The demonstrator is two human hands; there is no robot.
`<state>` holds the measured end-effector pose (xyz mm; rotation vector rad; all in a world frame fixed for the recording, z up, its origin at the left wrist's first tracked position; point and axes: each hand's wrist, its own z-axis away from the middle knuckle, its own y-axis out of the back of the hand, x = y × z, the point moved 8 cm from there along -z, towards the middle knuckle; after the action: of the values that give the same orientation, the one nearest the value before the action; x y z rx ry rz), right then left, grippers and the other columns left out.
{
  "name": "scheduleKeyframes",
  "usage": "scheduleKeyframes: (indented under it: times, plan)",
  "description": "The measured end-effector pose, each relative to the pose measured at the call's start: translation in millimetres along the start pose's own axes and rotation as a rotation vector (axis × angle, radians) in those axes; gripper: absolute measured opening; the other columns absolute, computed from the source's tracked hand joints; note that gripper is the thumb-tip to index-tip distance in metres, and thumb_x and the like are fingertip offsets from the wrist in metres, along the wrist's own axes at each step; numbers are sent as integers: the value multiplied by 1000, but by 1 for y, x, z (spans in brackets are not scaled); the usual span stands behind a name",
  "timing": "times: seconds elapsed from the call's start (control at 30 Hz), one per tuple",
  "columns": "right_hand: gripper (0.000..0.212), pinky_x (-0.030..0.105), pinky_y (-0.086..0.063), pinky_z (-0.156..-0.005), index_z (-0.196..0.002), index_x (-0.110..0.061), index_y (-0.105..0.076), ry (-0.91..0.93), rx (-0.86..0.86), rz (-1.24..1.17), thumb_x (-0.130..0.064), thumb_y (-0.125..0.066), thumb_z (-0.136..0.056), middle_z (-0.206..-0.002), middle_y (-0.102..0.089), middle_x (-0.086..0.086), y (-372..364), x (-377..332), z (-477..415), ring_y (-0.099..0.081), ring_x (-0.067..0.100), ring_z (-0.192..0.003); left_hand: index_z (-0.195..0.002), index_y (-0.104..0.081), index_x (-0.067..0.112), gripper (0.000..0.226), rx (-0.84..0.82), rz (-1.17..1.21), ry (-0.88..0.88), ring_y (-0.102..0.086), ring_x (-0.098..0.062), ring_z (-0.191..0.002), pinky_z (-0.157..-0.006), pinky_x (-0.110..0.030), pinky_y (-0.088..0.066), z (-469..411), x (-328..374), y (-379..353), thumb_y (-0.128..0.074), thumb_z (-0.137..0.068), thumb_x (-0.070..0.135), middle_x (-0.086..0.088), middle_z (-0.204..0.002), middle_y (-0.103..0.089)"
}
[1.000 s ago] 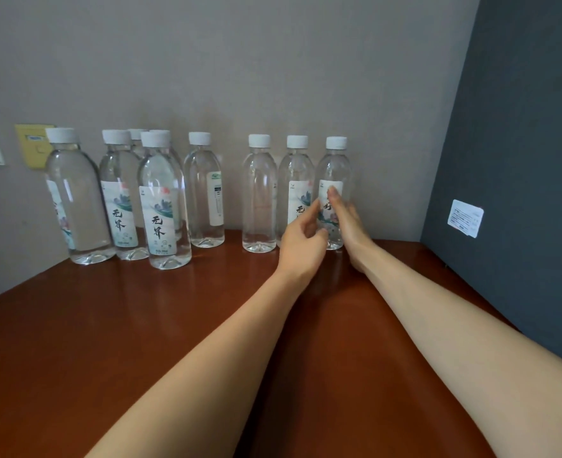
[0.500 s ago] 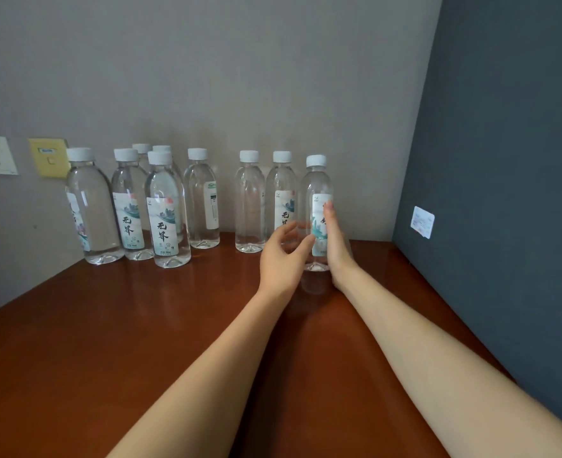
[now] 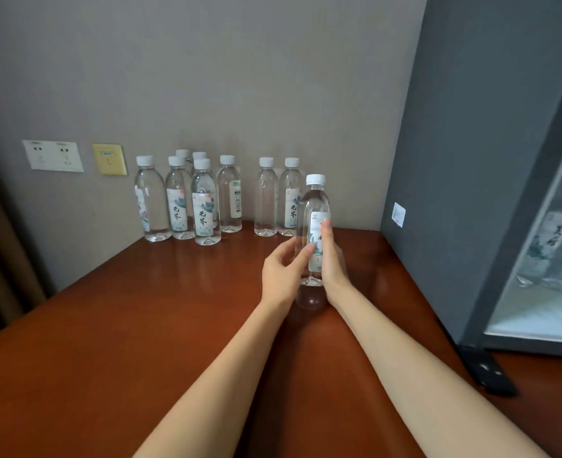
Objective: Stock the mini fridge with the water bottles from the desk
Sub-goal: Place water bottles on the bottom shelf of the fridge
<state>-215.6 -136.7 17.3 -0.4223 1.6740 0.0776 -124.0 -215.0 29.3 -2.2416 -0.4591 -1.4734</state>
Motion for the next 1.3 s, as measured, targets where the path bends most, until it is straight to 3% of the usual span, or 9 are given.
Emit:
scheduleKeyframes:
  times: [0.1,0.23,0.37,0.47,0.63,0.77,0.87,1.07,1.3]
  plan:
    - [59,29,-55,-70,-111,-3,-66,-4,-12,-14,-54,-40,-97,-97,-71,13,-4,-3,20,-68,20,-80,-102,-70,7,16,-34,-27,-35,-65,-13,-88,-90,-44,-52,18,9,3,-63,-93,18,-10,-99,-73]
    - [52,20,-55,-64,-112,-5,-66,1,-31,-41,-50,-41,-99,-92,-73,6,-5,-6,50,-71,11,-75,-107,-63,29,21,59,-29,-11,-63,4,-96,-91,-24,-48,41,13,13,-69,-89,20,17,-98,-70]
    - [49,21,-53,-62,-109,-16,-67,-7,-40,-28,-55,-41,-97,-94,-75,2,-1,-11,80,-72,12,-79,-114,-64,26,28,46,-47,-13,-64,-5,-105,-96,-31,-51,64,24,15,-70,-88,23,10,-106,-71]
    - [38,23,-54,-62,-101,-29,-65,-15,-57,2,-57,-40,-96,-86,-75,-7,3,-15,101,-72,7,-76,-113,-66,26,25,30,-48,-11,-67,-12,-100,-87,-30,-54,80,31,17,-70,-87,23,4,-101,-72]
    - [46,23,-55,-61,-119,-17,-48,-7,-129,57,-56,-37,-98,-102,-67,1,10,-21,126,-71,6,-79,-121,-64,18,40,-40,-63,19,-69,-25,-97,-65,-20,-54,96,31,21,-73,-84,28,-15,-107,-68]
    - [44,25,-56,-70,-120,-14,-44,-6,-195,79,-53,-37,-99,-108,-65,3,15,-24,141,-69,10,-92,-124,-62,17,50,-78,-180,3,-66,-21,-103,-85,-31,-55,102,32,20,-77,-78,34,-9,-106,-68]
    - [42,28,-57,-76,-123,-15,-42,-17,-231,96,-51,-36,-100,-111,-64,3,21,-26,147,-67,13,-97,-121,-63,16,54,-115,-161,21,-69,-22,-98,-81,-30,-57,108,35,16,-77,-74,40,-10,-106,-69]
    - [38,18,-53,-57,-129,-20,-40,-79,-290,116,-44,-43,-100,-103,-65,-3,26,-23,159,-71,2,-74,-97,-74,19,25,-119,-143,74,-72,-22,-89,-92,-47,-53,116,37,16,-72,-82,38,-2,-90,-75]
    - [25,18,-52,-55,-119,-22,-52,-100,-305,60,-37,-51,-98,-105,-69,4,25,-27,163,-69,7,-66,-89,-76,20,18,-58,-154,92,-73,-24,-85,-88,-52,-54,117,38,22,-74,-82,36,-3,-86,-76]
